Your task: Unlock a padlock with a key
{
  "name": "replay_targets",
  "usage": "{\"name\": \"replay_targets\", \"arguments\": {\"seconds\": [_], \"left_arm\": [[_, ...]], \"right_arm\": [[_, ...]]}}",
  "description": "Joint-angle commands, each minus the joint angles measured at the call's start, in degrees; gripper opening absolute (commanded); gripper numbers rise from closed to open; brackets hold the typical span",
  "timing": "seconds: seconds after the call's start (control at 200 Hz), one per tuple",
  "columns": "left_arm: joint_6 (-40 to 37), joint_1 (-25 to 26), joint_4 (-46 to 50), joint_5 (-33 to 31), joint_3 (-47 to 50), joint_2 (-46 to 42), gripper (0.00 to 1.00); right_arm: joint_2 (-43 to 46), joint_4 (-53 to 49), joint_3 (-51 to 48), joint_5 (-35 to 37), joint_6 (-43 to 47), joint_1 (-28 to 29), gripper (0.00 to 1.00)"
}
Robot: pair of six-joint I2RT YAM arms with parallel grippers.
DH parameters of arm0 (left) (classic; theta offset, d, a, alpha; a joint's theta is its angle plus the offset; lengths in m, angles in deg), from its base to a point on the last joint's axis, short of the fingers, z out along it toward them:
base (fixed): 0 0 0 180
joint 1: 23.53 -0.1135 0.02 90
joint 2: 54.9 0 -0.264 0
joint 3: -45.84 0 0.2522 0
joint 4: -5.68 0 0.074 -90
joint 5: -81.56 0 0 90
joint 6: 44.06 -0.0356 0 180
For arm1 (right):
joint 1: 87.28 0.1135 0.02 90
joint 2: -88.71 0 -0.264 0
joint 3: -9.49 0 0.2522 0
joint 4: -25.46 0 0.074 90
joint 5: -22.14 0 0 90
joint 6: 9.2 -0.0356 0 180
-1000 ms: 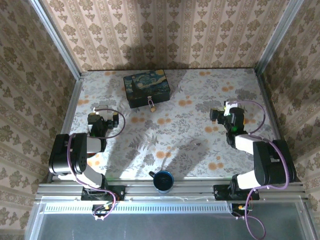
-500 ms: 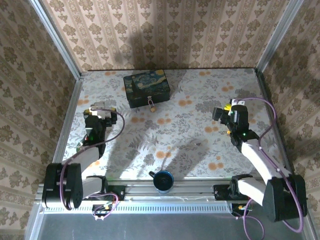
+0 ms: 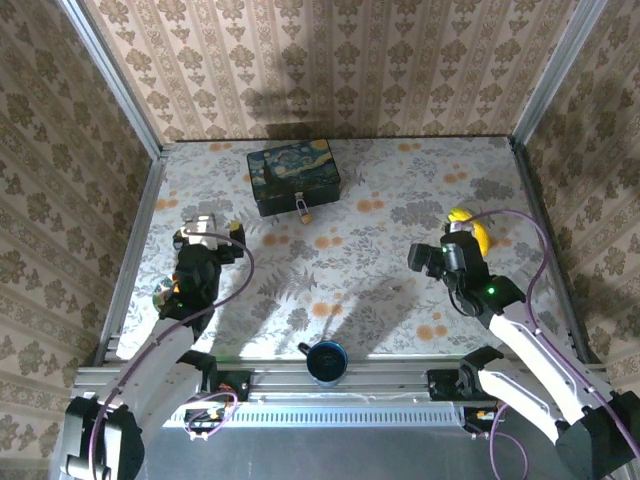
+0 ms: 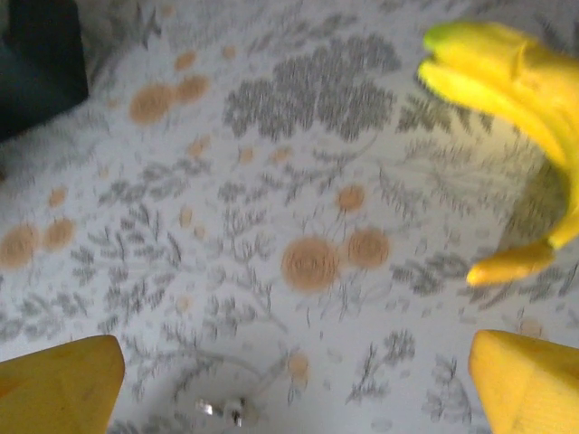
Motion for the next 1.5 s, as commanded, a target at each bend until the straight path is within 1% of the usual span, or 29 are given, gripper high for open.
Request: {"name": "replay_targets", "arguments": {"seconds": [0.0, 0.13, 0.245, 0.425, 0.52, 0.595, 0.845, 0.97, 1.12, 1.38, 1.49], "left_arm": [[4.9, 0.7, 7.2, -1.9, -1.5, -1.7, 1.00], [6.8, 0.7, 10.9, -0.1, -2.3, -2.3, 1.00], [7.4, 0.8, 12.0, 1.5, -2.7, -2.6, 1.00], [4.0, 1.3, 11.8, 5.3, -3.7, -2.7, 1.00], [4.2, 2.1, 13.0, 3.8, -4.5, -2.7, 1.00], [5.0, 2.1, 13.1, 4.0, -4.3, -3.1, 1.00], [8.1, 2.1, 10.9, 3.1, -2.9, -4.3, 1.00], [8.0, 2.1, 11.2, 3.3, -3.7, -3.6, 1.00], [8.1, 2.1, 11.5, 4.2, -4.5, -2.2, 1.00], [9.1, 2.1, 12.2, 3.3, -5.0, -1.5, 1.00], [9.4, 2.1, 12.1, 3.0, -5.2, -0.8, 1.00]], "right_arm": [[0.1, -9.2, 1.6, 2.2, -6.4, 2.9, 0.95], [-1.4, -13.1, 2.4, 0.5, -9.4, 4.8, 0.90], [-2.6, -13.4, 2.7, -2.3, -10.8, 5.8, 0.87], [-5.4, -14.4, 4.0, -5.5, -11.3, 6.6, 0.81], [-7.0, -14.4, 4.3, -7.2, -11.2, 7.0, 0.79], [-8.1, -14.6, 4.4, -8.4, -11.2, 7.4, 0.77], [-10.0, -14.2, 3.6, -11.7, -11.3, 8.4, 0.69], [-11.5, -11.2, 2.1, -14.4, -12.1, 8.9, 0.62], [-14.9, -10.0, 1.9, -12.8, -12.6, 9.3, 0.56], [-20.7, -7.1, 3.0, -9.4, -12.8, 9.2, 0.58], [-22.2, -5.4, 2.9, -9.2, -13.3, 9.1, 0.57]]}}
